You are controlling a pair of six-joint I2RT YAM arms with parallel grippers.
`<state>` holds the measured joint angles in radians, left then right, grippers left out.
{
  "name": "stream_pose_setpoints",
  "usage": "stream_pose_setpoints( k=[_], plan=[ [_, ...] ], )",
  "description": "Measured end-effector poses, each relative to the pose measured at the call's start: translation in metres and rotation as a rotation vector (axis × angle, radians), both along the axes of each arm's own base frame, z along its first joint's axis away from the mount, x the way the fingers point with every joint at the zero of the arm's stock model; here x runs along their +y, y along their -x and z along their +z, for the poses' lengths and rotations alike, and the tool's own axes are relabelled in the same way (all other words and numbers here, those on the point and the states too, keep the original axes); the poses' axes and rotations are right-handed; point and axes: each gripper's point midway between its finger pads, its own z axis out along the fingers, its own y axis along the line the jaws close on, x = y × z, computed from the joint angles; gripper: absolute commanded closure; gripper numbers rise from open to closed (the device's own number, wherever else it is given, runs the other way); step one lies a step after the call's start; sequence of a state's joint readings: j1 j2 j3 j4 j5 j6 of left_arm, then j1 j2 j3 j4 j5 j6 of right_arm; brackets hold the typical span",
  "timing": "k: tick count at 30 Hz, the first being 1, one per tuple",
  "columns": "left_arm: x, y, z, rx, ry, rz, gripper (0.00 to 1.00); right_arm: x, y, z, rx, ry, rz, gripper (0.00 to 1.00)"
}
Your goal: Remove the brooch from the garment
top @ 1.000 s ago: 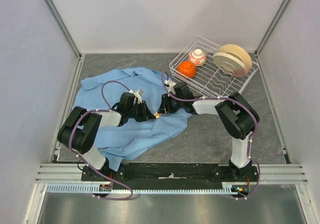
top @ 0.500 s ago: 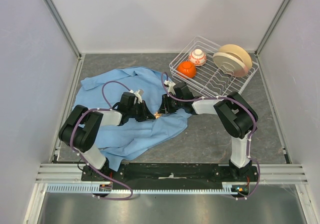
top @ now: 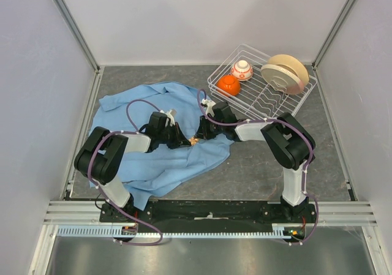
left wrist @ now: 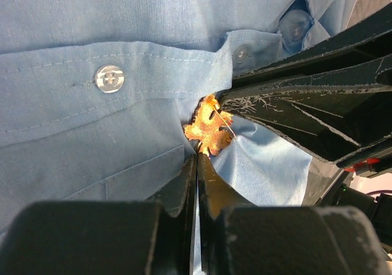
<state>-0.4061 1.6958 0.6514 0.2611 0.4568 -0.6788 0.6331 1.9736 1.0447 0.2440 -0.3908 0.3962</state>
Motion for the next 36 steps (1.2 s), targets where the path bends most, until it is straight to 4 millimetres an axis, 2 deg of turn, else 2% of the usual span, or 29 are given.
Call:
stream_pose_setpoints(
  k=[6, 11, 18, 21, 25, 29, 36],
  plan=[
    [-0.003, -0.002, -0.001, 0.021, 0.014, 0.005, 0.95, 0.002, -0.007, -0.002, -0.051, 0.036, -0.048, 0.87],
    [-0.004, -0.002, 0.000, 0.028, 0.020, 0.006, 0.95, 0.005, -0.010, 0.000, -0.081, 0.059, -0.070, 0.84],
    [-0.004, -0.001, 0.000, 0.029, 0.018, 0.008, 0.95, 0.003, -0.009, 0.004, -0.063, 0.106, -0.079, 0.64],
    [-0.003, 0.000, 0.000, 0.033, 0.013, 0.009, 0.95, -0.002, -0.001, 0.007, -0.041, 0.131, -0.079, 0.61],
    [-0.002, 0.002, 0.000, 0.037, 0.005, 0.010, 0.94, -0.006, 0.003, 0.019, -0.039, 0.137, -0.078, 0.60],
    [-0.001, 0.004, 0.001, 0.045, -0.005, 0.015, 0.89, -0.005, 0.005, 0.029, -0.052, 0.127, -0.070, 0.63],
    [0.003, 0.010, 0.011, 0.051, -0.012, 0.019, 0.79, -0.007, 0.011, 0.022, -0.042, 0.133, -0.048, 0.75]
  ],
)
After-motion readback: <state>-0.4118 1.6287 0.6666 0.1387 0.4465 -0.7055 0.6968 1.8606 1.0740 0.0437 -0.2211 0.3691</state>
